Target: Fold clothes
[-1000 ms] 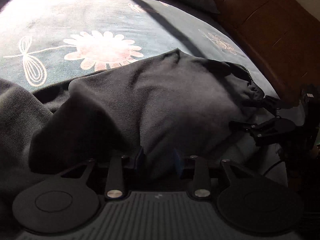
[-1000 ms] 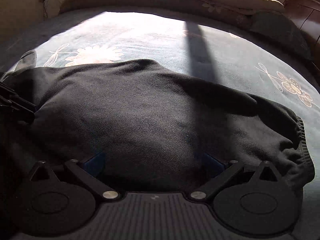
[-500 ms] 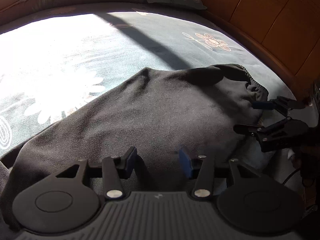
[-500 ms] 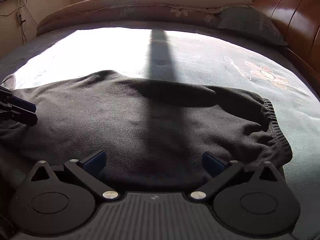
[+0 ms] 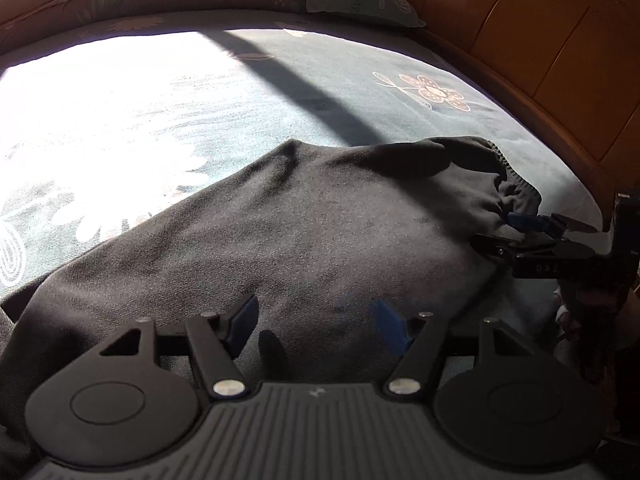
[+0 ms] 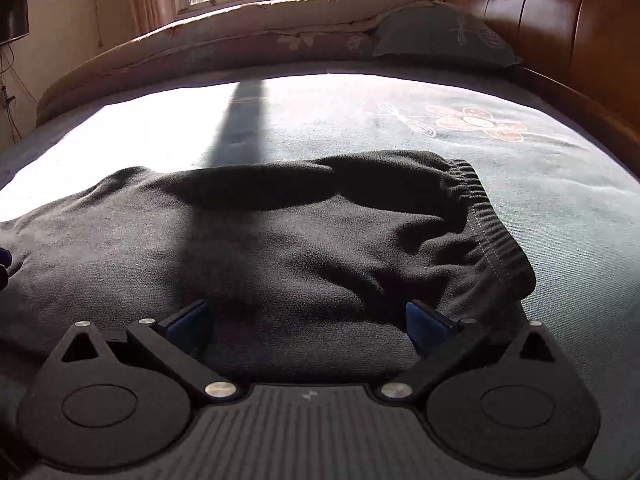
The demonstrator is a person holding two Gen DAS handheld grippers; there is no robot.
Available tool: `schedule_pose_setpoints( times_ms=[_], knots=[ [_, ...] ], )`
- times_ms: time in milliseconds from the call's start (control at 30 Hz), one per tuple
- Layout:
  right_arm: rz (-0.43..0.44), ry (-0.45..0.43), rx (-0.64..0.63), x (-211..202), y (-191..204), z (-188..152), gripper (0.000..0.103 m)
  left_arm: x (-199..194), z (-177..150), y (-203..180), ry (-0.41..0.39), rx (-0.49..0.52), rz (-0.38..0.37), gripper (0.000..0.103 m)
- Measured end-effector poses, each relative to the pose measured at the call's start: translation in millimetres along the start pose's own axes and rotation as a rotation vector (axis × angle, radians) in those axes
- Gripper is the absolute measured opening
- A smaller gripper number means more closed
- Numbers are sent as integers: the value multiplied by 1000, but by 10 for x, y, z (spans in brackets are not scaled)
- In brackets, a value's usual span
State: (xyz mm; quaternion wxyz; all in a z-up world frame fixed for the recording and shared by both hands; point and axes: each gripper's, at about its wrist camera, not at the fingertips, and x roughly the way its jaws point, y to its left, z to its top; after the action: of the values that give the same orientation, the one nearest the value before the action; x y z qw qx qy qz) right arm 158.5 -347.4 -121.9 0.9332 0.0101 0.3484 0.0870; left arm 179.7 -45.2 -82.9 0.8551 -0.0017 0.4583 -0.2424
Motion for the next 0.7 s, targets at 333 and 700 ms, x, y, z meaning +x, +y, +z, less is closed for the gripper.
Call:
schedule_pose_setpoints(
  times_ms=[333, 700],
  knots=[
    [-7, -43, -4, -21, 5, -73, 103, -76, -207, -41, 13, -28, 35, 76],
    [-68, -10, -6, -3, 108, -8, 103, 0, -279, 62, -33, -41, 9, 85]
  ],
)
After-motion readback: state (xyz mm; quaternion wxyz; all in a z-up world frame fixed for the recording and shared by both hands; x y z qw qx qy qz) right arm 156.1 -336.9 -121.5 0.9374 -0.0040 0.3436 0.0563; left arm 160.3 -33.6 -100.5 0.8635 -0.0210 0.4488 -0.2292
